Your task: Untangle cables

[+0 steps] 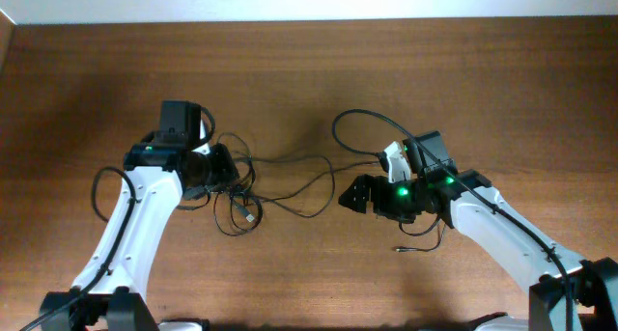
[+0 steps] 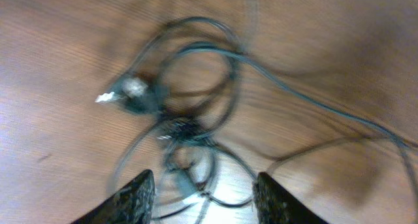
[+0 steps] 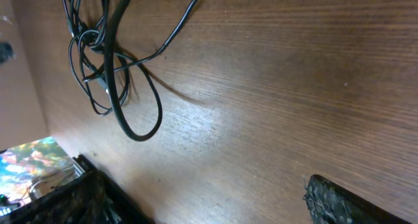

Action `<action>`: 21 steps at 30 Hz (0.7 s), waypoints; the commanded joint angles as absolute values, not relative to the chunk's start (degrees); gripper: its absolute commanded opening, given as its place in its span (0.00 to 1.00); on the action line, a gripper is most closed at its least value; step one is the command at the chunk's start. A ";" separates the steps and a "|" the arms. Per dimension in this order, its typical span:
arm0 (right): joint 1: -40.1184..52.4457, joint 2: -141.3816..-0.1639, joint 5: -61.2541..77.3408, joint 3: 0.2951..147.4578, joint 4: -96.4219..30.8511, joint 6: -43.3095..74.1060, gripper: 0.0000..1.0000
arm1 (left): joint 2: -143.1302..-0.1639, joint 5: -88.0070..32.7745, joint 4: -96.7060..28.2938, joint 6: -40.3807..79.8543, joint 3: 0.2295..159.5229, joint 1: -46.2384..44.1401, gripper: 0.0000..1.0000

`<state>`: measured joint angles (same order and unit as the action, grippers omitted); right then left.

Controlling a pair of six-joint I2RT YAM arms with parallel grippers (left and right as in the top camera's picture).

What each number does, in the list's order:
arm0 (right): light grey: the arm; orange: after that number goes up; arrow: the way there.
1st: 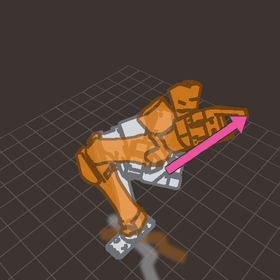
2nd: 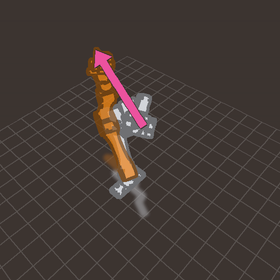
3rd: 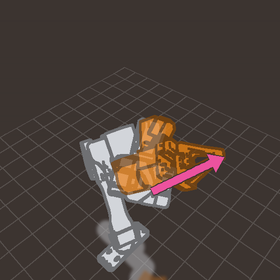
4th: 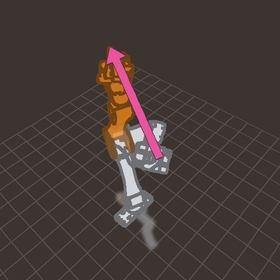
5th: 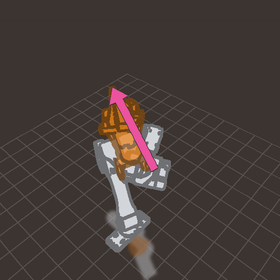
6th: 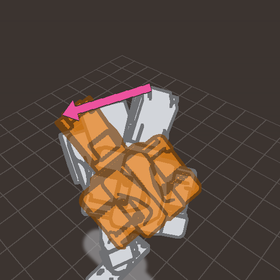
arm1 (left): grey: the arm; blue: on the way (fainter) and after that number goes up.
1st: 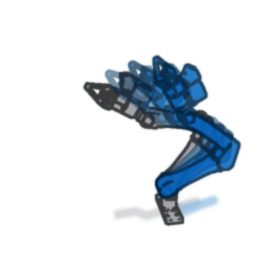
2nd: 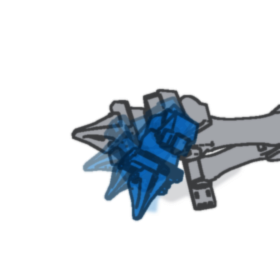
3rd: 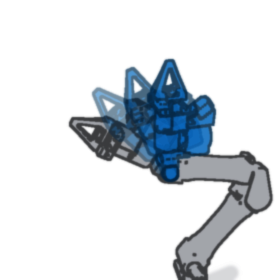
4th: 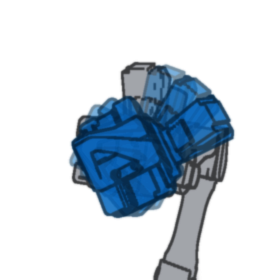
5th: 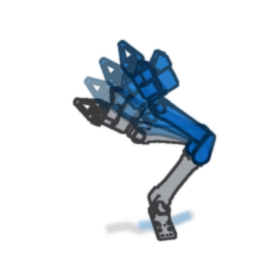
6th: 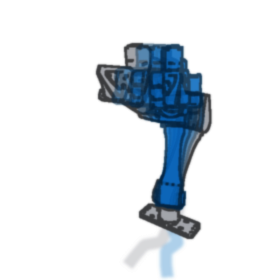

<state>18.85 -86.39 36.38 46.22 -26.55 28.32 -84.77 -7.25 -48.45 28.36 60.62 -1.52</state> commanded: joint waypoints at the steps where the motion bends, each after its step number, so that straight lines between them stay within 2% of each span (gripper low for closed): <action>1: 19.22 -85.86 35.24 46.28 -26.22 27.88 0.99 | -85.23 5.98 -47.37 41.15 57.74 -1.32 0.65; 4: 19.22 -85.86 35.27 46.28 -26.26 27.88 0.99 | -87.22 7.97 -40.45 43.92 53.89 -1.32 0.64; 6: 19.22 -85.86 35.27 46.28 -26.39 27.88 0.99 | -90.13 6.42 -35.79 44.18 52.90 -1.34 0.49; 9: 19.22 -85.86 35.24 46.28 -26.37 27.88 0.99 | -92.33 1.56 -33.65 44.14 52.90 -1.34 0.39; 11: 19.22 -85.86 35.24 46.28 -26.37 27.88 0.99 | -93.93 -0.25 -32.32 44.03 52.90 -1.34 0.21; 15: 19.22 -85.86 35.22 46.28 -26.35 27.88 0.99 | -96.18 -0.25 -29.28 31.20 52.90 -1.34 0.24; 17: 19.22 -85.86 35.22 46.28 -26.37 27.88 0.99 | -97.78 -0.21 -29.08 30.06 52.90 -1.32 0.23; 21: 19.22 -85.86 35.24 46.28 -26.39 27.88 0.99 | -99.92 -0.25 -27.92 30.06 52.90 -1.34 0.00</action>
